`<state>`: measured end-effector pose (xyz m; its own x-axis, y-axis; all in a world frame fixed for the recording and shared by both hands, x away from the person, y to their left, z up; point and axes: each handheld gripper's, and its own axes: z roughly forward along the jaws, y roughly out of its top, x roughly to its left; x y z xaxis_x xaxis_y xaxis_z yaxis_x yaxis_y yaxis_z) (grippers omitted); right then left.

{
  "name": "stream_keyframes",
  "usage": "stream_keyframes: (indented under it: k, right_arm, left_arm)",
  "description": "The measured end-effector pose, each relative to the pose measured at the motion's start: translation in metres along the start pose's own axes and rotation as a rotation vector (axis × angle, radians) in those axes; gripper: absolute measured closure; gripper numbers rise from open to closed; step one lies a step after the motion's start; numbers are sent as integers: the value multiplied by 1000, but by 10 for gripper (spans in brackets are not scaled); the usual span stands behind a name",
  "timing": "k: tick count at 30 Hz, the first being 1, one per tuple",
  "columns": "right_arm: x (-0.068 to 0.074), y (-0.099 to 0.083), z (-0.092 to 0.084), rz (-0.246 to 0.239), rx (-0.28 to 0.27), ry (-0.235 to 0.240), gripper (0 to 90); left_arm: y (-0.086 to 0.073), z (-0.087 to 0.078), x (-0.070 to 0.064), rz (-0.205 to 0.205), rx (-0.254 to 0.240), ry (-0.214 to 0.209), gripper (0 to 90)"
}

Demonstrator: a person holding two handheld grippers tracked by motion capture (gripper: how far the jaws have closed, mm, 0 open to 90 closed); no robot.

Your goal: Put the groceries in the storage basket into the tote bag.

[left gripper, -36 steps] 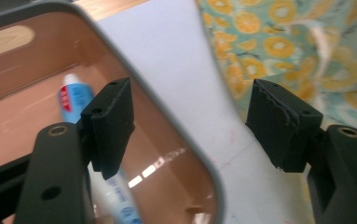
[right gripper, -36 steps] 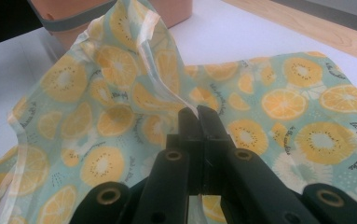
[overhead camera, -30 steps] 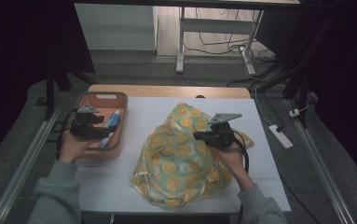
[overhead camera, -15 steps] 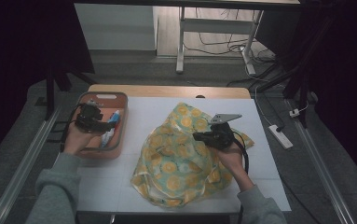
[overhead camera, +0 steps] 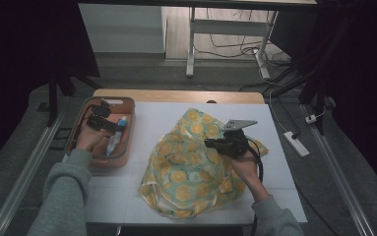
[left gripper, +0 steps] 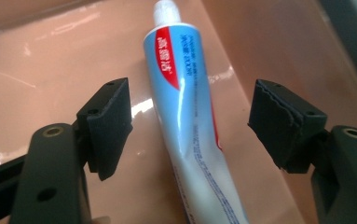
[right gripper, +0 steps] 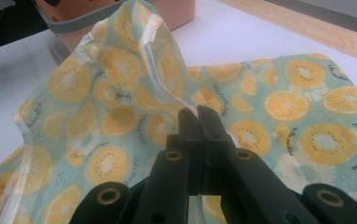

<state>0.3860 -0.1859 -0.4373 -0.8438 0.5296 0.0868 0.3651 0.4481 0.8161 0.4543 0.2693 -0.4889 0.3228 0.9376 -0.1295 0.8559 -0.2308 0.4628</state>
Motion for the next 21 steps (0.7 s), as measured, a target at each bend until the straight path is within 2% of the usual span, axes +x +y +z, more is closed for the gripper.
stream_keyframes:
  k: [6,12,15,17,21]
  right_arm:
    - [1,0,2,1,4,1,891]
    - [2,0,2,-5,4,1,891]
    - [1,0,1,0,2,-1,891]
    - [0,0,1,0,2,-3,891]
    - [0,0,0,0,1,-7,891]
  left_arm:
    - [1,8,0,7,31,-11,298]
    - [1,19,-1,8,94,-22,392]
    - [0,24,1,-12,116,-25,457]
    - [-1,24,2,-28,108,-23,506]
    - [-2,24,2,-46,112,-31,537]
